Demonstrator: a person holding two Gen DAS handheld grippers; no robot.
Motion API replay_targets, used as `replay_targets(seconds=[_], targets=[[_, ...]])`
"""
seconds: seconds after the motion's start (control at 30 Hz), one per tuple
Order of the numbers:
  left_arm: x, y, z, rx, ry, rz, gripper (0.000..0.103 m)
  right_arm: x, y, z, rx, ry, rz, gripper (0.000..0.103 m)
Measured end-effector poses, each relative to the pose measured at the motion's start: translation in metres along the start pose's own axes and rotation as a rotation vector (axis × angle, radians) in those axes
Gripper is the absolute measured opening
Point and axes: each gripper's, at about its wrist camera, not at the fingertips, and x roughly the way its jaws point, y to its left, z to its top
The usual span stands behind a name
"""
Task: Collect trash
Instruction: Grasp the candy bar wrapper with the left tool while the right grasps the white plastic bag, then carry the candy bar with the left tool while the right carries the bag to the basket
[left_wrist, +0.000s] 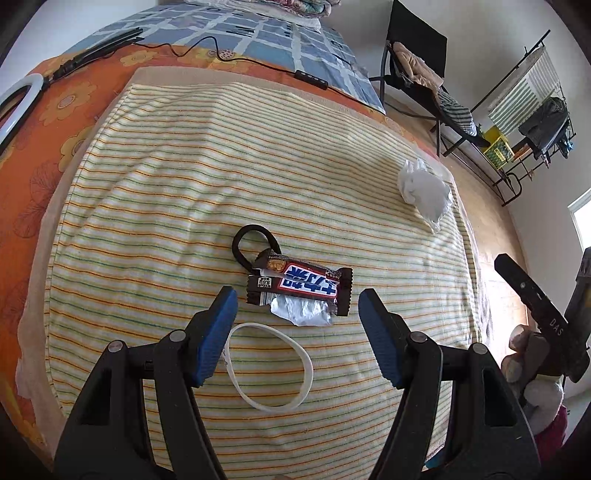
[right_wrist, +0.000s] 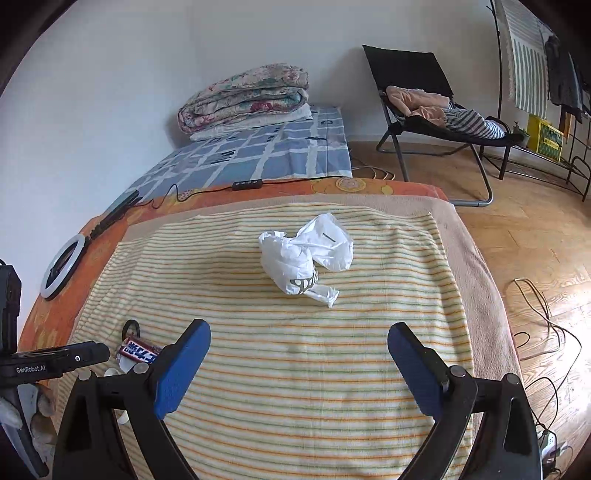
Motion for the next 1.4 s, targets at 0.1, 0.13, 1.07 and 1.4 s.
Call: replay_targets(seconds=[0.1, 0.13, 1.07, 1.4], targets=[[0.009, 0.004, 0.005, -0.007, 0.015, -0.001, 0.070, 0.018, 0.002, 0.019, -0.022, -0.010, -0.029, 0.098], [0.012, 0.005, 0.006, -0.007, 0.017, 0.002, 0.070, 0.024, 0.003, 0.025, -0.025, -0.013, -0.033, 0.098], [0.020, -0.031, -0.003, 0.168, -0.012, 0.027, 0.005, 0.116, -0.006, 0.039, -0.013, 0.122, 0.013, 0.051], [0.007, -0.044, -0.007, 0.188, -0.043, 0.030, 0.004, 0.077, -0.006, 0.028, -0.027, 0.102, 0.052, 0.045]])
